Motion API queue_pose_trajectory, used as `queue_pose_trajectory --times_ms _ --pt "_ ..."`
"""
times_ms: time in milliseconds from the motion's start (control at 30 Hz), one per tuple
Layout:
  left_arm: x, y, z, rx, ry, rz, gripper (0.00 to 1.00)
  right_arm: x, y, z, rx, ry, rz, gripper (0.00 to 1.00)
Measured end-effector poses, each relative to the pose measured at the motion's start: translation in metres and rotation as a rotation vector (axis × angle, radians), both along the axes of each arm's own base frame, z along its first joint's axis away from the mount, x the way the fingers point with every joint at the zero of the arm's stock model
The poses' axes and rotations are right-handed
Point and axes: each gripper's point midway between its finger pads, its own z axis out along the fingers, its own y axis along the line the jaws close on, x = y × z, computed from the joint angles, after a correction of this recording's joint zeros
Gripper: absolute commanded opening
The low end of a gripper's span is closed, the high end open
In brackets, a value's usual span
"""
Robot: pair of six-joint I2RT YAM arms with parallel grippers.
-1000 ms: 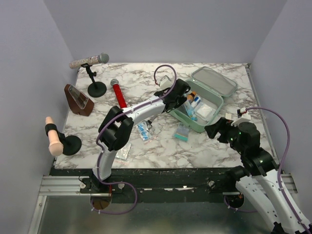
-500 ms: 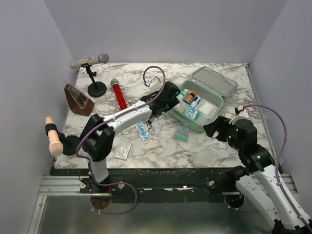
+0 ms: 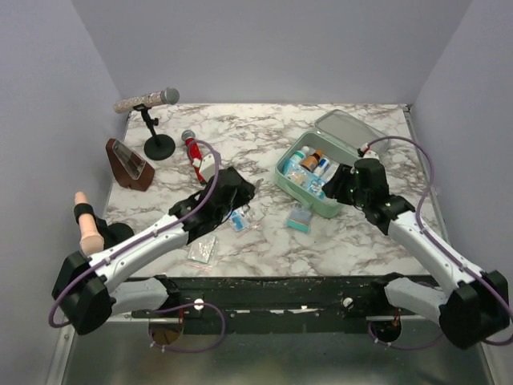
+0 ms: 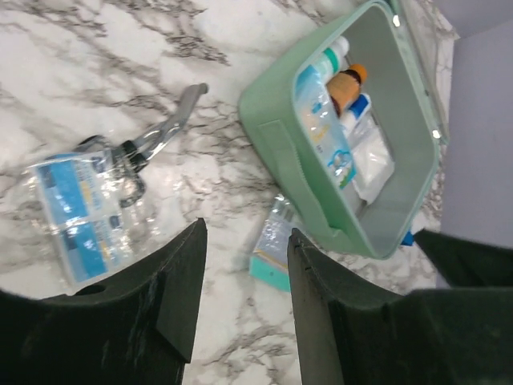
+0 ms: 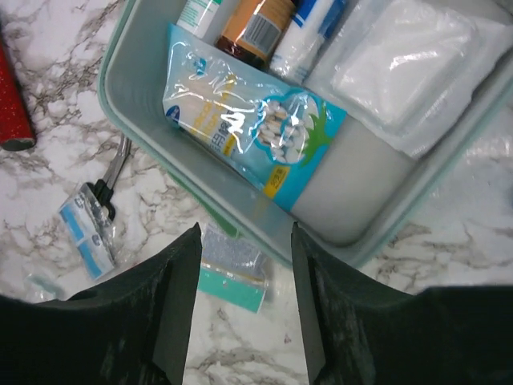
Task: Organize the medicine kit
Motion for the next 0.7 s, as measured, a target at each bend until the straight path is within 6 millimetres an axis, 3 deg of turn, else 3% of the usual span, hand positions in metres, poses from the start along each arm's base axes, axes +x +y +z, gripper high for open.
queue_pose_trajectory --times_ms 133,300,700 --pt "-0.018 0.030 -0.018 0.051 -0.012 0.020 0.53 0.038 0.013 -0.016 -0.040 0.042 0.012 0.40" --pt "-0.030 0.053 -0.020 0.080 -0.043 0.045 0.53 0.081 0.028 -0.039 -0.086 0.083 0.035 0.28" --pt "-0.029 0.071 -0.014 0.163 -0.103 0.066 0.54 0.124 0.065 -0.072 -0.102 0.125 0.105 0.15"
